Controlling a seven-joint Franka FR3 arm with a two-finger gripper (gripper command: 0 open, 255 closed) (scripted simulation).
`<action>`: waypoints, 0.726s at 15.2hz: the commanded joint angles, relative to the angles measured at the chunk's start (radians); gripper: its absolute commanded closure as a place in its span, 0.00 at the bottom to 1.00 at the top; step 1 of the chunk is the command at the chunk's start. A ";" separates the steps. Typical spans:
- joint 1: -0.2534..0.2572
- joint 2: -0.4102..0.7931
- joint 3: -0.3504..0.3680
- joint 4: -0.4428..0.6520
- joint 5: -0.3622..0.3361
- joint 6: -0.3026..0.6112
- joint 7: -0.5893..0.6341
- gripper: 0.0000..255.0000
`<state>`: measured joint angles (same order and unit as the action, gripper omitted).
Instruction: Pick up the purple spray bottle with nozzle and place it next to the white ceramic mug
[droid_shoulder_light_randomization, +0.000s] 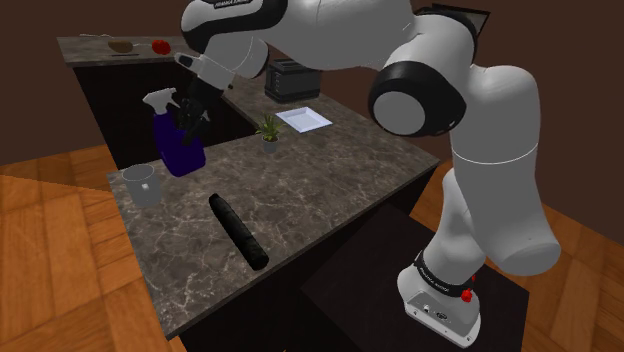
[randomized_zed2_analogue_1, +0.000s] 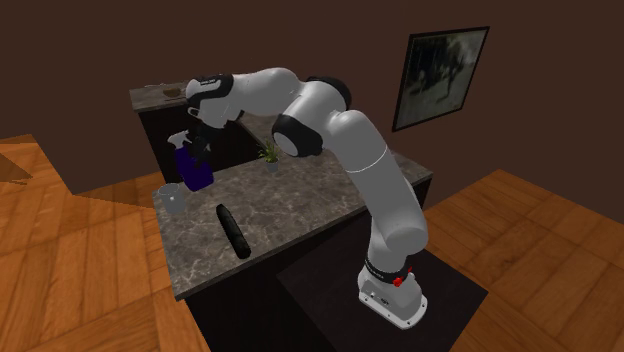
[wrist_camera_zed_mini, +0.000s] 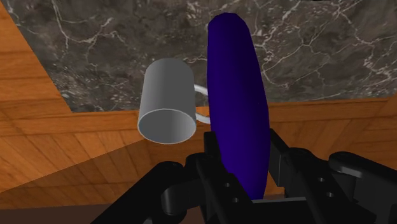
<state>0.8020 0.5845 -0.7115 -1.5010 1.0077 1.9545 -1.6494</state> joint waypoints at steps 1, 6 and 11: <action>-0.001 0.008 0.005 -0.014 0.011 0.015 -0.016 1.00; -0.006 0.034 0.021 -0.037 0.039 0.049 -0.052 1.00; -0.014 0.063 0.038 -0.055 0.069 0.080 -0.087 1.00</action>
<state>0.7902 0.6385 -0.6782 -1.5545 1.0687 2.0263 -1.7293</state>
